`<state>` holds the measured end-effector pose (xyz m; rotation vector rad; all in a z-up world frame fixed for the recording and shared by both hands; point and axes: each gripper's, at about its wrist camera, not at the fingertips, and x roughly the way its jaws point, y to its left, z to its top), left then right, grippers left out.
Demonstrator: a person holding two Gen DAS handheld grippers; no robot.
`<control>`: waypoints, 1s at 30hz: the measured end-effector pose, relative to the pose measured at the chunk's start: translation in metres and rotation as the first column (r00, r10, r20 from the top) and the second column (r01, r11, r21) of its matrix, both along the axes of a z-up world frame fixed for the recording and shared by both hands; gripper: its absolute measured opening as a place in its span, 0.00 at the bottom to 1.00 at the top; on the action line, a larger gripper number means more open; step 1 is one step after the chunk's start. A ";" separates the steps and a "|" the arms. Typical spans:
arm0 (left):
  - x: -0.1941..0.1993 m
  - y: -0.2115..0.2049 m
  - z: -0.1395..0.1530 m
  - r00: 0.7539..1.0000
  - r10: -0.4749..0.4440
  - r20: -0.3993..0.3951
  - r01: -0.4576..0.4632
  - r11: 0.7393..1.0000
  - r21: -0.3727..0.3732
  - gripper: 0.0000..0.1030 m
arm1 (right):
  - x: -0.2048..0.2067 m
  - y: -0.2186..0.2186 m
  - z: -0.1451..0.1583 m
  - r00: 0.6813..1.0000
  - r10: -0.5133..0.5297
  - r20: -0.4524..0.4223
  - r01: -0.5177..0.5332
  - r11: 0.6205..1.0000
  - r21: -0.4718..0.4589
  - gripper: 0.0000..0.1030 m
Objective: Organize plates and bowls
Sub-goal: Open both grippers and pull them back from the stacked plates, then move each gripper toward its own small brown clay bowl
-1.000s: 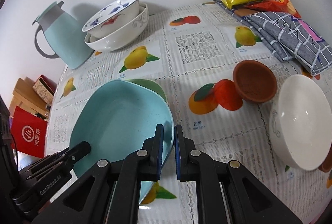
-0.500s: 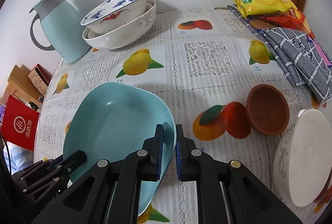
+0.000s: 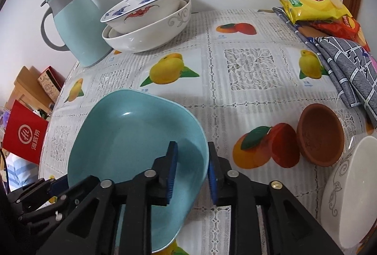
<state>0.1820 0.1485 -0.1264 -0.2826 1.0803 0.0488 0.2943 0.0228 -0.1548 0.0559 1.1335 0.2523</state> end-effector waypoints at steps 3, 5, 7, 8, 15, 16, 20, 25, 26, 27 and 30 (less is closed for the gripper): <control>-0.004 -0.005 0.005 1.000 -0.006 0.008 0.006 1.000 0.026 0.56 | -0.005 0.000 0.000 1.000 0.001 0.004 -0.001 1.000 -0.001 0.34; -0.007 -0.007 0.008 1.000 -0.004 0.016 0.004 0.999 0.054 0.58 | -0.008 -0.001 0.001 1.000 -0.002 0.002 0.002 1.000 0.005 0.35; -0.010 -0.006 0.009 1.000 -0.009 0.022 0.009 0.999 0.039 0.58 | -0.012 -0.002 0.002 1.000 -0.002 0.000 0.002 1.000 0.012 0.36; -0.010 -0.006 0.009 1.000 -0.008 0.015 0.008 0.999 0.036 0.58 | -0.016 -0.002 0.003 1.000 -0.001 0.002 0.001 1.000 0.012 0.36; -0.022 -0.010 0.017 1.000 0.004 0.020 -0.005 0.999 0.053 0.58 | -0.040 -0.010 0.017 1.000 0.000 0.027 0.000 1.000 0.008 0.44; -0.025 -0.011 0.020 1.000 0.004 0.025 -0.005 0.998 0.057 0.58 | -0.044 -0.011 0.019 0.999 -0.003 0.033 0.002 1.000 0.005 0.47; -0.034 -0.019 0.031 0.999 -0.004 0.051 0.000 0.998 0.066 0.58 | -0.065 -0.023 0.032 0.998 -0.019 0.061 0.020 1.000 -0.018 0.58; -0.047 -0.037 0.047 0.996 -0.026 0.090 0.018 0.996 0.087 0.58 | -0.089 -0.041 0.045 0.996 -0.041 0.081 0.042 0.999 -0.017 0.59; -0.050 -0.041 0.051 0.995 -0.030 0.099 0.020 0.995 0.095 0.58 | -0.094 -0.045 0.048 0.995 -0.050 0.089 0.052 0.998 -0.021 0.59; -0.053 -0.045 0.055 0.994 -0.034 0.108 0.023 0.995 0.101 0.58 | -0.098 -0.049 0.051 0.994 -0.059 0.097 0.062 0.998 -0.026 0.59; -0.061 -0.058 0.065 0.989 -0.052 0.138 0.037 0.994 0.106 0.58 | -0.119 -0.062 0.066 0.986 -0.077 0.146 0.084 0.996 -0.044 0.60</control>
